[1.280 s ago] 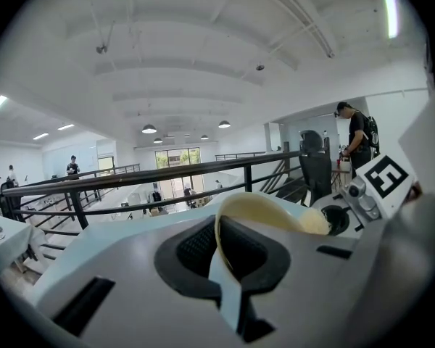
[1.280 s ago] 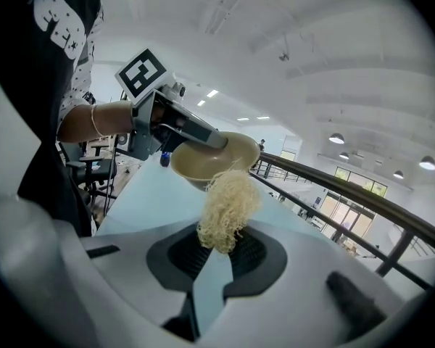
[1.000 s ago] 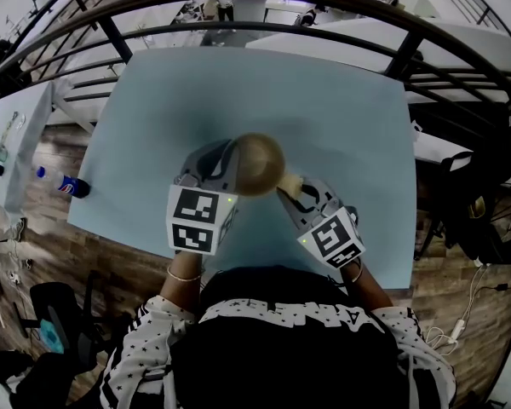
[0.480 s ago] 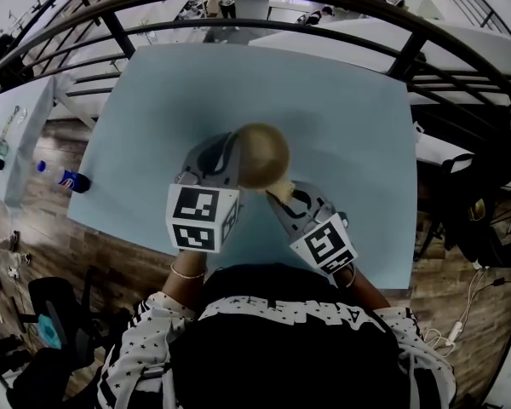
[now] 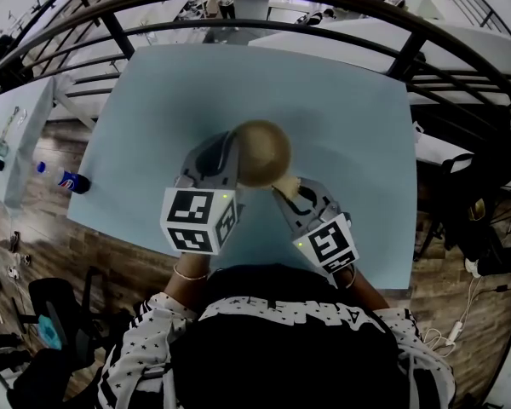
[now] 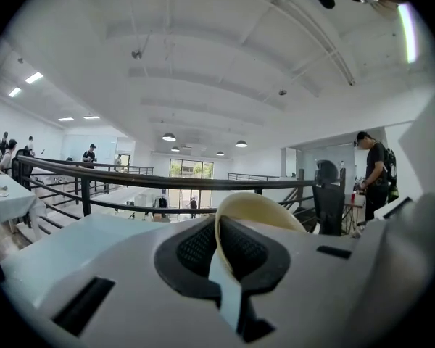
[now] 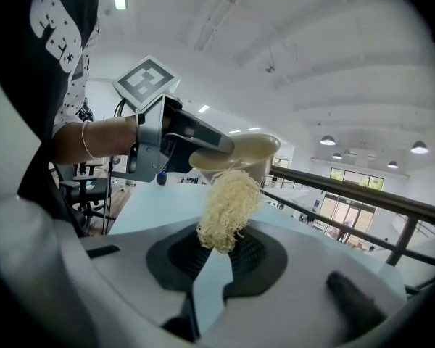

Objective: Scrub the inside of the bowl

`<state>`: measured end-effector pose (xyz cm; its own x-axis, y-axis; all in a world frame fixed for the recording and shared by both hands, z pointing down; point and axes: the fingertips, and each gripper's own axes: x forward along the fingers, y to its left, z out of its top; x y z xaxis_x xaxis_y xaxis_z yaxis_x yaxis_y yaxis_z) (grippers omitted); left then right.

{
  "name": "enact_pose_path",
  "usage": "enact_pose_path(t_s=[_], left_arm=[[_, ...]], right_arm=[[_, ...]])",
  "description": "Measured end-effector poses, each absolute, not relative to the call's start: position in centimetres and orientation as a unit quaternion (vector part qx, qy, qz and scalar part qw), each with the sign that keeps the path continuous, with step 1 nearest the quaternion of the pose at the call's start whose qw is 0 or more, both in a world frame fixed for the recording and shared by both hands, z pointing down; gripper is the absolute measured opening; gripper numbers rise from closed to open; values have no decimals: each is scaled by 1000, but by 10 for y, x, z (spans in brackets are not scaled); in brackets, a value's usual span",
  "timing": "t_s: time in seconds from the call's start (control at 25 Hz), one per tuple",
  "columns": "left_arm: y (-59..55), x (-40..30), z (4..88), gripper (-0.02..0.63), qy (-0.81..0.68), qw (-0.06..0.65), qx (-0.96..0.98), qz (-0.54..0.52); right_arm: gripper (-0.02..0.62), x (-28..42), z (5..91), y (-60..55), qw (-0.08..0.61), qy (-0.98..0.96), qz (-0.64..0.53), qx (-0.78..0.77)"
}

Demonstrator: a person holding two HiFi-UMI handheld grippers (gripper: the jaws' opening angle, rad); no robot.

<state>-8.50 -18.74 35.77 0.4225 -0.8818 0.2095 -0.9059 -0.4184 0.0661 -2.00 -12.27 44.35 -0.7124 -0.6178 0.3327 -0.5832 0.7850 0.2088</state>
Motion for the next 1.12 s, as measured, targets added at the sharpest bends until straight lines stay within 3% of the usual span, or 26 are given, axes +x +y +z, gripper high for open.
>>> enact_pose_path(t_s=[1.12], left_arm=[[-176, -68, 345, 23, -529, 85, 844, 30]], right_arm=[[55, -51, 431, -106, 149, -938, -31, 311]])
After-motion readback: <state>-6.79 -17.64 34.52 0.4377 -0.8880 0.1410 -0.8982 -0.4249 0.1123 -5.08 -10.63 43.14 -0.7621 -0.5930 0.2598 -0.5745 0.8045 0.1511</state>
